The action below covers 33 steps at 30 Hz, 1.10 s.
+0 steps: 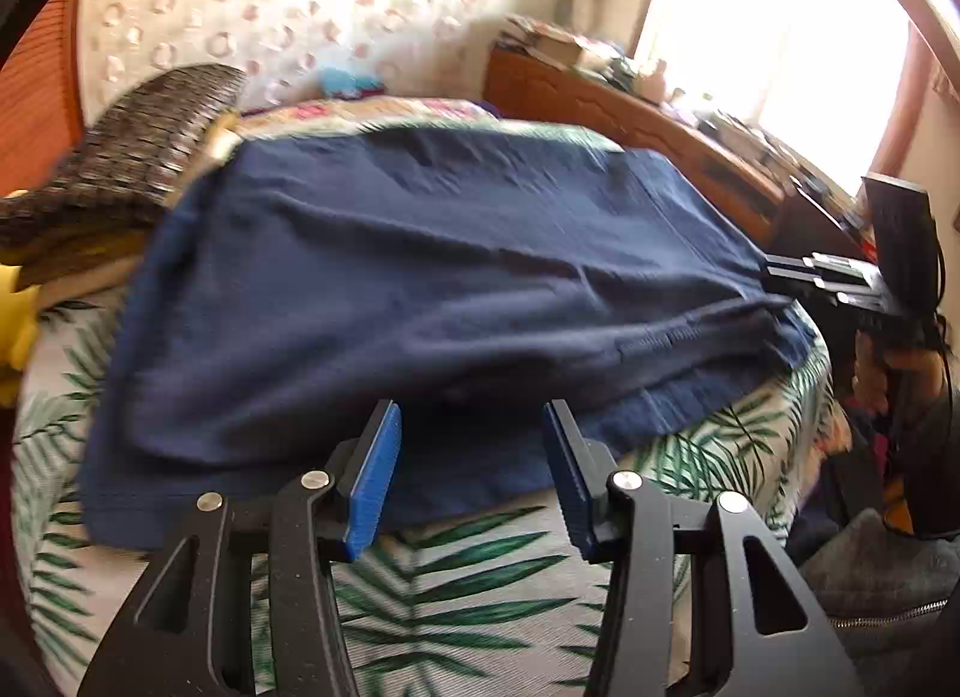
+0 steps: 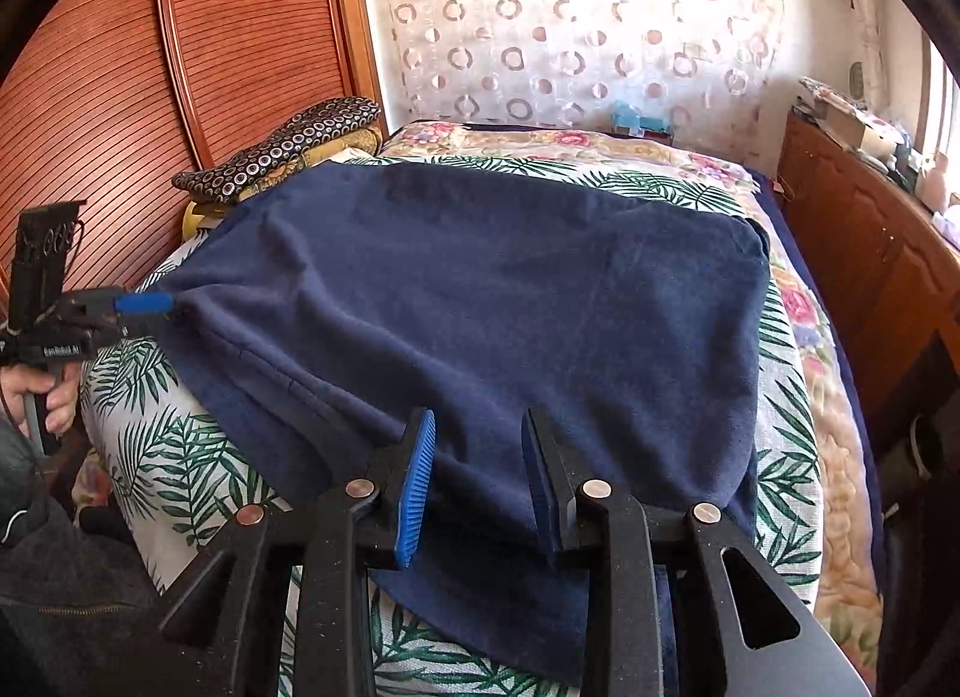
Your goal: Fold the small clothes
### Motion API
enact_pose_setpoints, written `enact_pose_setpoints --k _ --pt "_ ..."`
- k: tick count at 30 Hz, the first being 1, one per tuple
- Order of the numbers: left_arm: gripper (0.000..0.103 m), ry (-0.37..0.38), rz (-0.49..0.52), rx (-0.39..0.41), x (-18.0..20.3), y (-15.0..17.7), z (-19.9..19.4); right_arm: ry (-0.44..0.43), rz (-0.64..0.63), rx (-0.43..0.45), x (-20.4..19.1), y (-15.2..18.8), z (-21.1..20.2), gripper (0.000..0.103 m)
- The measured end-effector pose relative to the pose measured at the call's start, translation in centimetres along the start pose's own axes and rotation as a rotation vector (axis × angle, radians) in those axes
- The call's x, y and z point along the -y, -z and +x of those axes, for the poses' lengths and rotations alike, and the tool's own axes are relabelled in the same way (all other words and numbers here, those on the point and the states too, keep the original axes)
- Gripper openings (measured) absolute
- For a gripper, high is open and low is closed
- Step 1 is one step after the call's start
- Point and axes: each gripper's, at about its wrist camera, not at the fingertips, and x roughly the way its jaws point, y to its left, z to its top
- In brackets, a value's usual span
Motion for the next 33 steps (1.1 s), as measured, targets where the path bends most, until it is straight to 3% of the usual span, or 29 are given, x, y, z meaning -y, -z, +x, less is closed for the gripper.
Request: enact_pose_setpoints --k 9,12,16,23,26,33 --pt "0.048 -0.001 0.02 -0.03 1.8 -0.5 2.6 0.075 0.04 -0.01 1.3 0.4 0.3 0.031" --pt "0.019 -0.02 0.049 -0.029 2.3 -0.6 3.0 0.075 0.051 -0.012 1.7 0.7 0.1 0.031" --pt "0.012 -0.01 0.086 -0.013 2.9 -0.4 2.2 0.073 0.058 -0.018 2.2 1.1 0.0 0.031" --pt "0.012 0.008 0.096 0.016 3.6 -0.5 -2.3 0.067 0.079 -0.004 2.8 1.0 -0.2 0.031" --pt "0.015 -0.022 0.085 0.031 3.5 -0.5 -3.3 0.067 0.079 -0.002 2.7 1.1 -0.1 0.031" --pt "0.038 -0.049 0.039 0.066 1.8 -0.8 -4.9 0.065 0.073 -0.014 3.1 1.3 0.2 0.031"
